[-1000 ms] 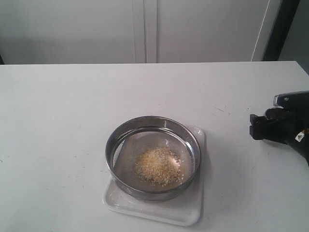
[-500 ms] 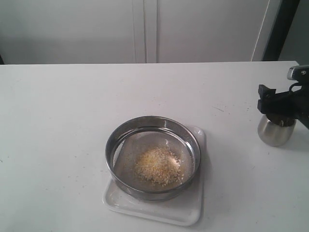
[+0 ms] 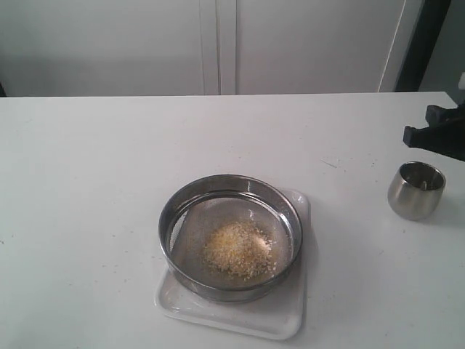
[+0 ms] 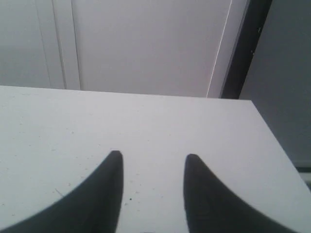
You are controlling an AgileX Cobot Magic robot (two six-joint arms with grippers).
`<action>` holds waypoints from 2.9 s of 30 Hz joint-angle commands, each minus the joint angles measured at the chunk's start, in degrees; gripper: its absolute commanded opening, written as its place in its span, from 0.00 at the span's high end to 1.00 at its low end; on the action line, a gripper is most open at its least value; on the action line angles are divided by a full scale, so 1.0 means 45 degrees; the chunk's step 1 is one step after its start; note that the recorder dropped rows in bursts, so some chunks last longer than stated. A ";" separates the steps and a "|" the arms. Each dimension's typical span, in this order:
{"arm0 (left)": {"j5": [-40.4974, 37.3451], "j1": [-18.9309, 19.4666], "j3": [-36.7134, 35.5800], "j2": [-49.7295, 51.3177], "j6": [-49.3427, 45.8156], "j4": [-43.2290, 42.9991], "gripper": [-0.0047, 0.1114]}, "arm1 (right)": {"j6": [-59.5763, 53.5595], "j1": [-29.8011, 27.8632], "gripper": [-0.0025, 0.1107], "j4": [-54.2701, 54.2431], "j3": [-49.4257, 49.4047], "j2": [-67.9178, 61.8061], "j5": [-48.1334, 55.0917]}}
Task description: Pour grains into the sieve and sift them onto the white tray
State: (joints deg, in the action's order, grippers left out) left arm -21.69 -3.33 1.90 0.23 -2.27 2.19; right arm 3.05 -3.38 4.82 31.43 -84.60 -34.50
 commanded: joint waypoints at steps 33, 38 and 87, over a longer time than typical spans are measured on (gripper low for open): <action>0.0057 -0.0021 -0.0059 -0.0051 0.0064 0.0123 0.96 | -0.0167 0.0518 0.98 -0.1746 0.0033 0.8934 1.5504; 0.0057 -0.0021 -0.0059 -0.0051 0.0064 0.0123 0.96 | -0.0167 0.0518 0.98 -0.1753 0.0033 0.9492 1.6875; 0.0057 -0.0021 -0.0059 -0.0051 -0.0073 0.0069 0.96 | -0.0167 0.0518 0.98 -0.1748 0.0033 1.0435 1.8887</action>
State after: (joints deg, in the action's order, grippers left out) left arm -21.69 -3.33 1.90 0.23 -2.27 2.19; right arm 2.73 -1.12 -2.91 31.43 -37.87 50.56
